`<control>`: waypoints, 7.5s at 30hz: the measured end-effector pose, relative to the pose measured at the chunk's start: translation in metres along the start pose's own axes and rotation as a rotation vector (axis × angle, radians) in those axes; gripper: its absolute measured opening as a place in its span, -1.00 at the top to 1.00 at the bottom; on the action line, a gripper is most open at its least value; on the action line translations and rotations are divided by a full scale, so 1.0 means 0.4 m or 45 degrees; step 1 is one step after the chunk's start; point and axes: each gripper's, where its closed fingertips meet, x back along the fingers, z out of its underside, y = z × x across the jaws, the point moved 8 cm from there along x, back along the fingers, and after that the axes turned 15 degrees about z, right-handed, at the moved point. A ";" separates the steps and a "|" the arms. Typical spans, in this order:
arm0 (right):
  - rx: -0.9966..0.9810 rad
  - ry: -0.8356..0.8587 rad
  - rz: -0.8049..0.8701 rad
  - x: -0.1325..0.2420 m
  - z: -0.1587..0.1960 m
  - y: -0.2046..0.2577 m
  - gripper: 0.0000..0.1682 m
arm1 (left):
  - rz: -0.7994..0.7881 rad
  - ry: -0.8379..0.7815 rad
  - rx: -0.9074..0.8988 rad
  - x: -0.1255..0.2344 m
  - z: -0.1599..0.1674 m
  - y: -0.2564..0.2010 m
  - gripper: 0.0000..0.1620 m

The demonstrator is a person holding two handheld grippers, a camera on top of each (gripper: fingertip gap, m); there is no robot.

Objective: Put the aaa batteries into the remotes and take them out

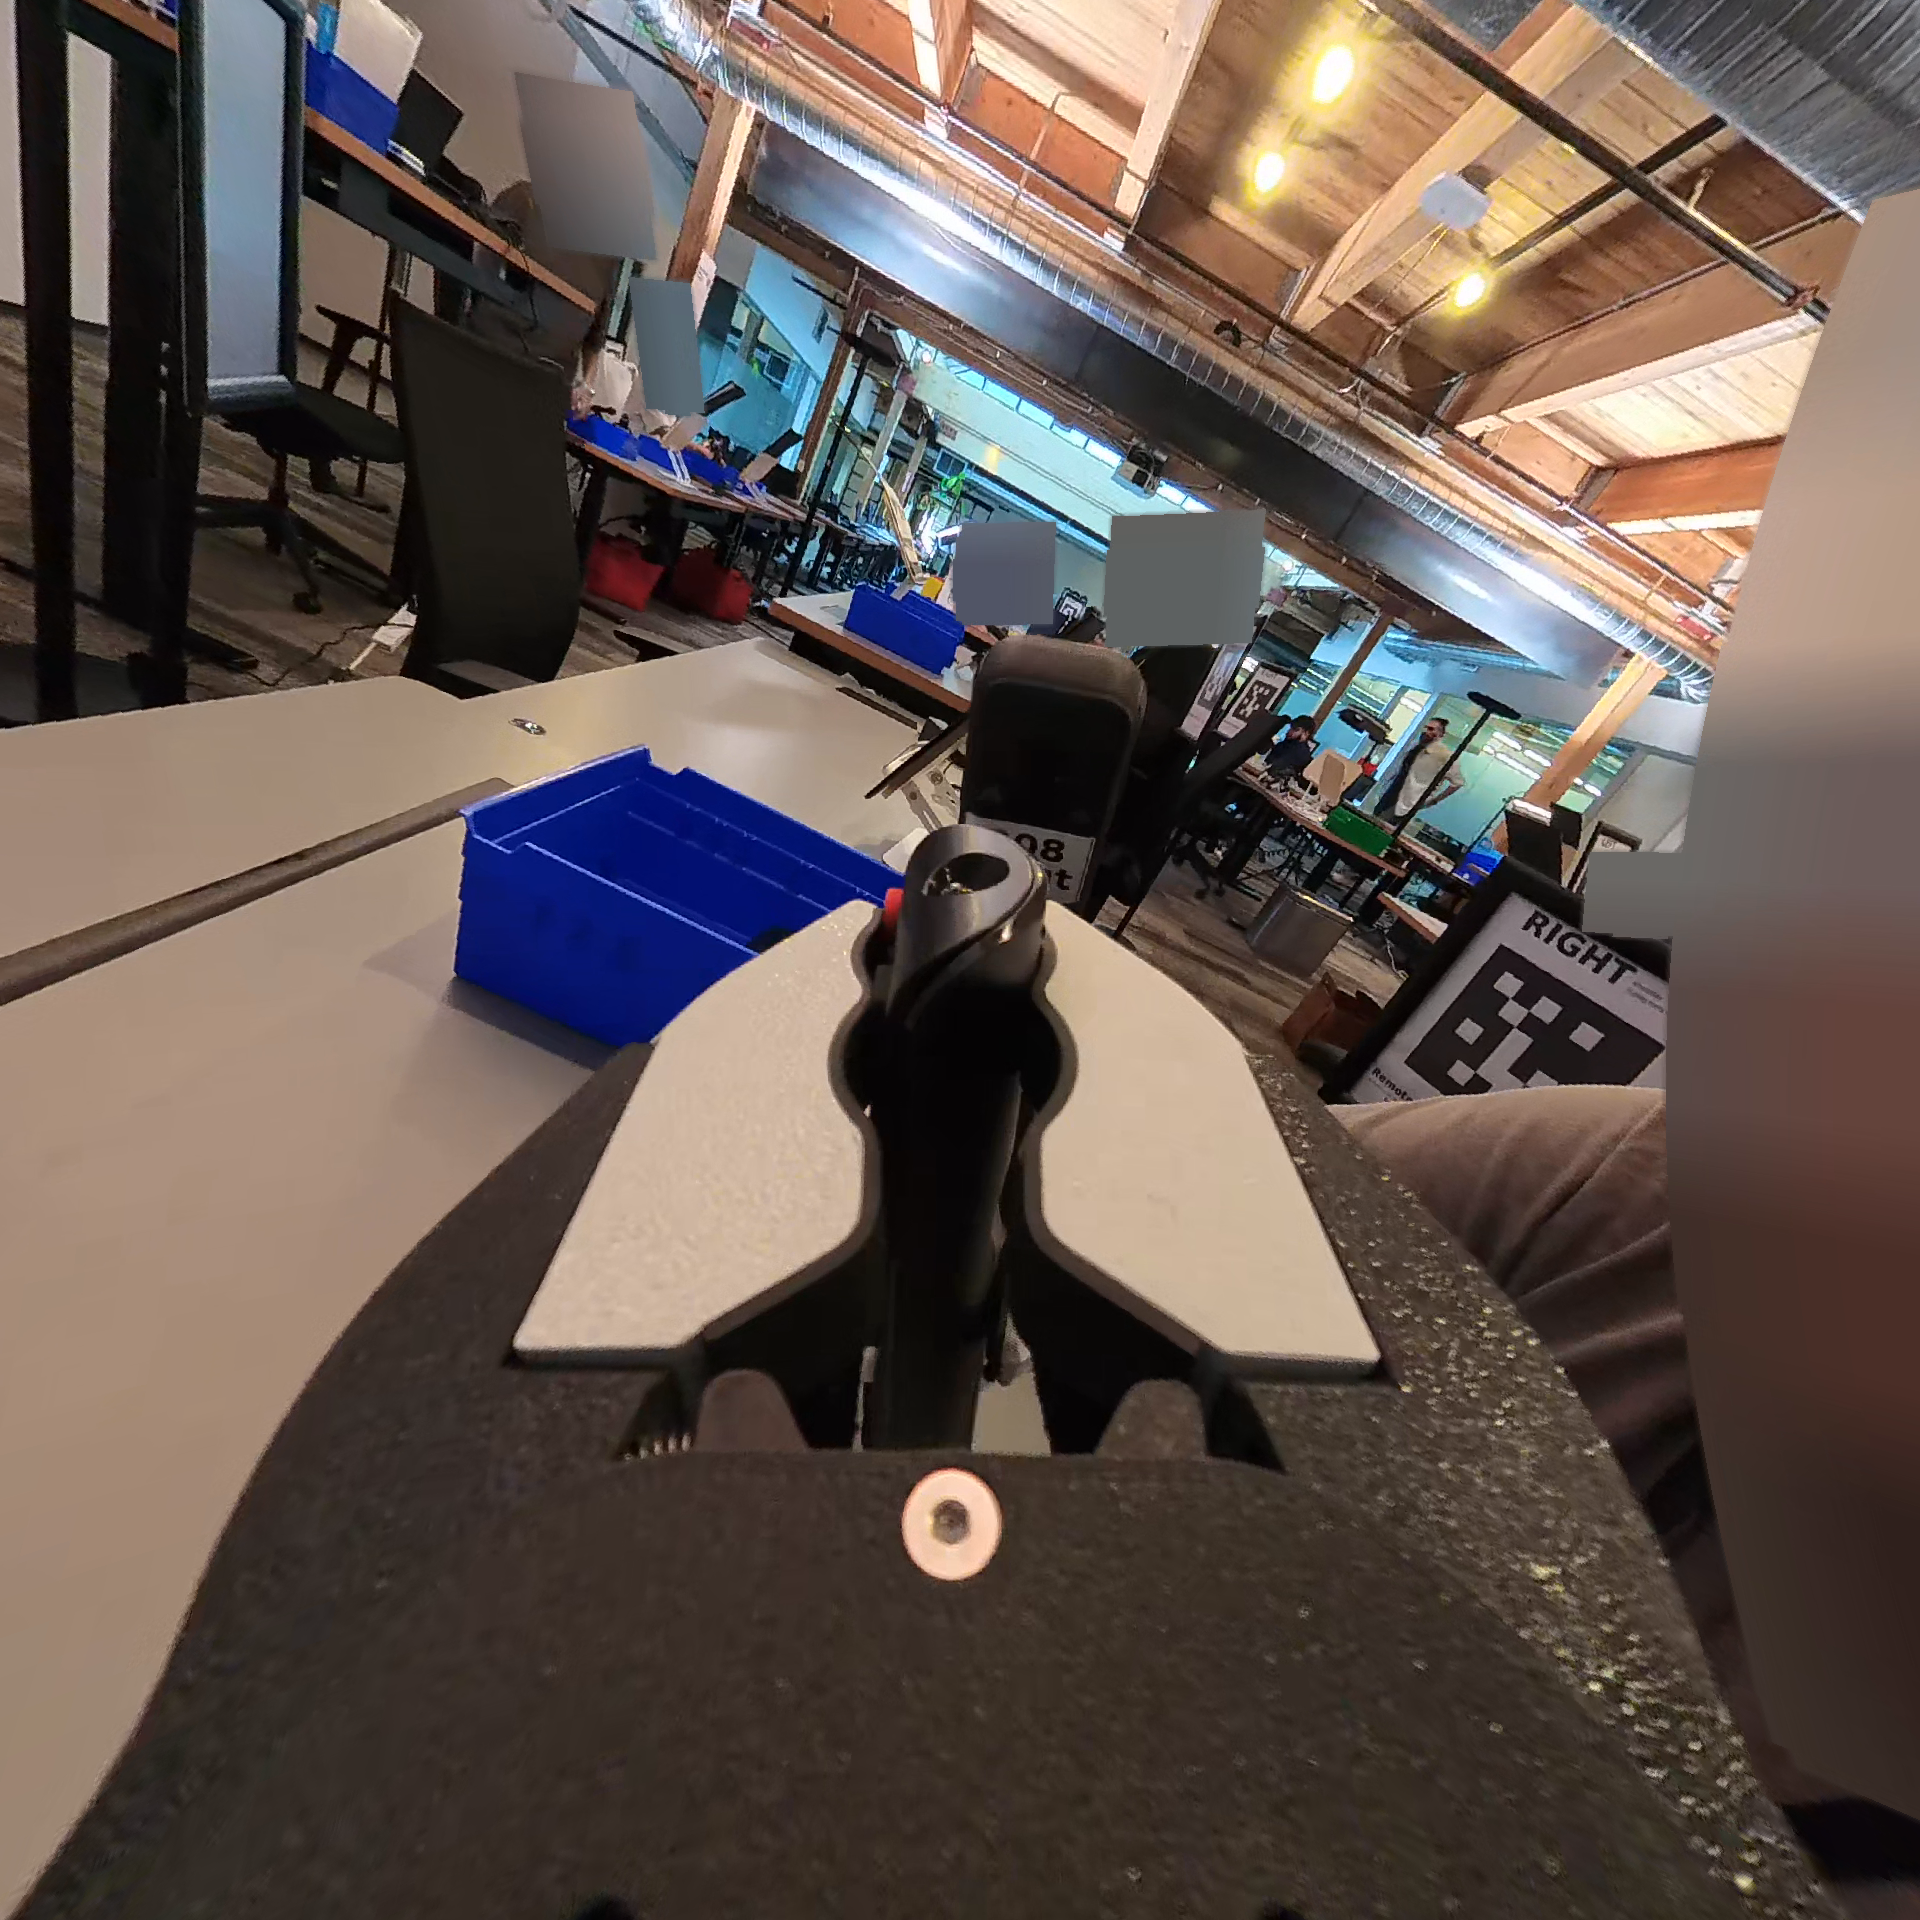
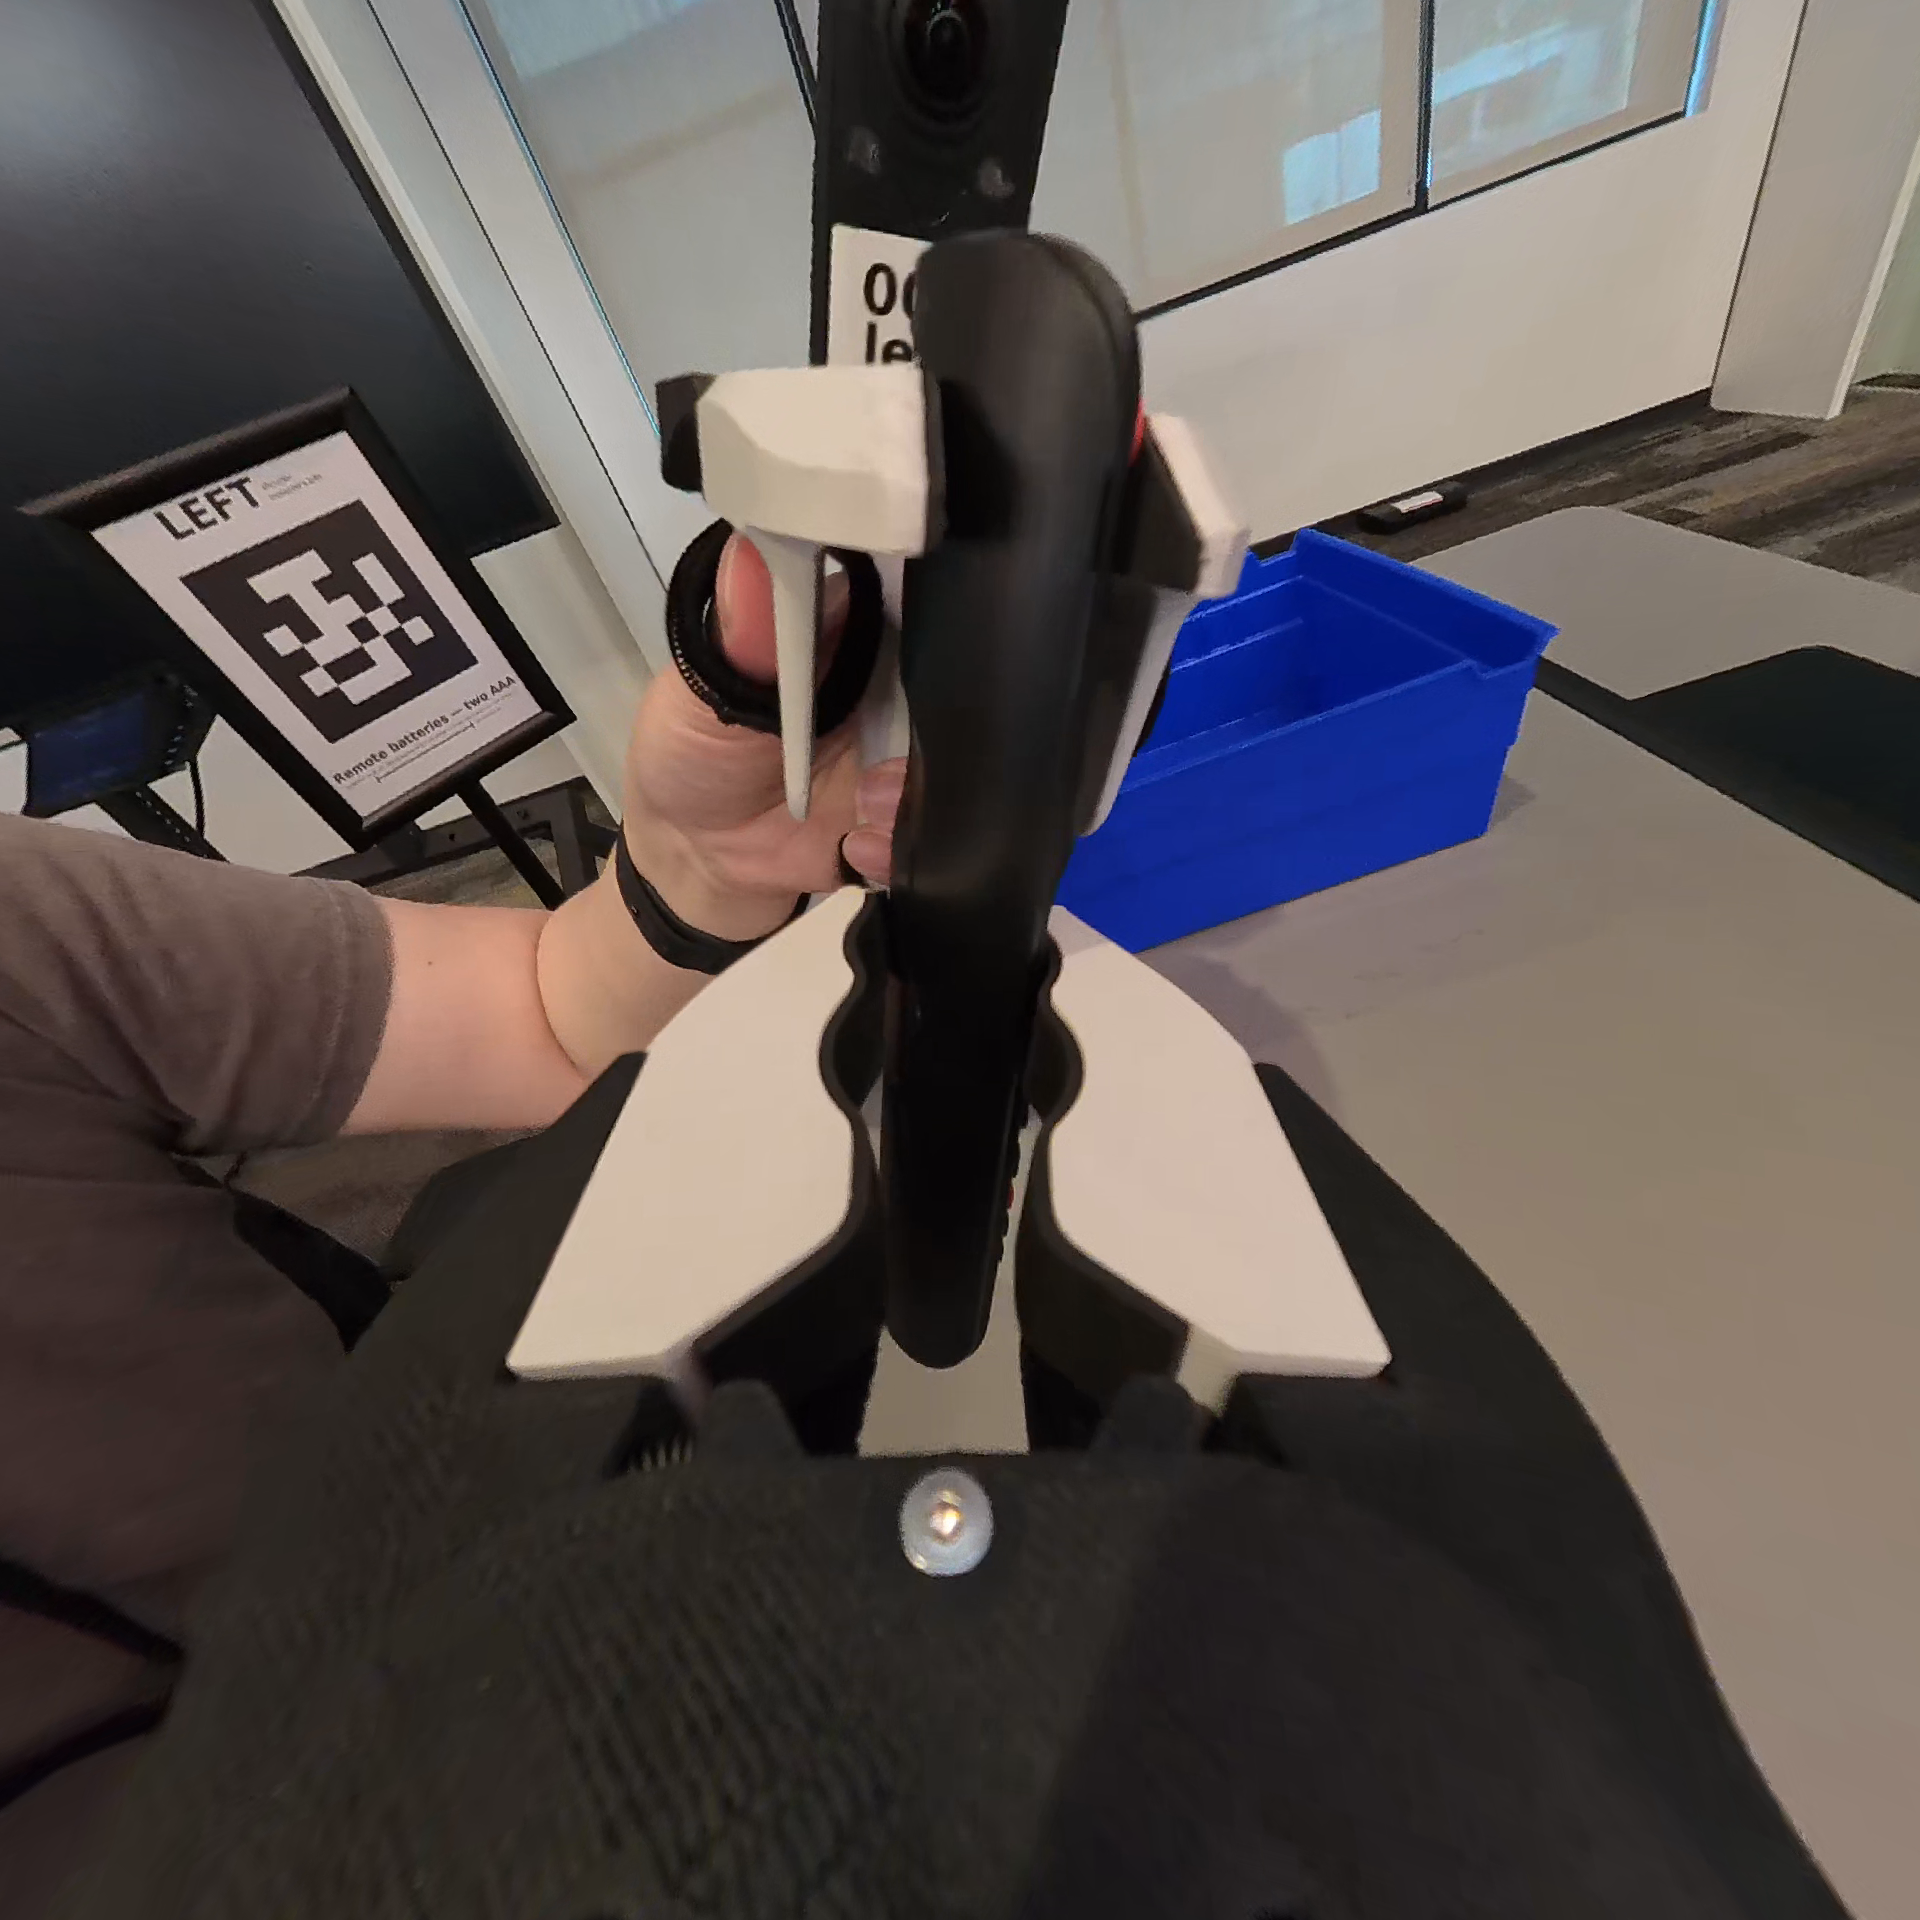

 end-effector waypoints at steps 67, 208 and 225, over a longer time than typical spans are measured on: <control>-0.011 -0.220 0.238 0.040 -0.030 -0.046 0.71 | -0.110 -0.065 -0.084 -0.014 0.018 0.017 0.69; -0.950 0.058 -1.339 -0.033 0.047 0.026 0.71 | 0.616 0.081 -0.302 0.044 -0.047 -0.105 0.27; -1.084 0.287 -1.289 -0.017 0.047 0.007 0.70 | 0.230 0.529 -0.868 0.098 -0.034 -0.164 0.25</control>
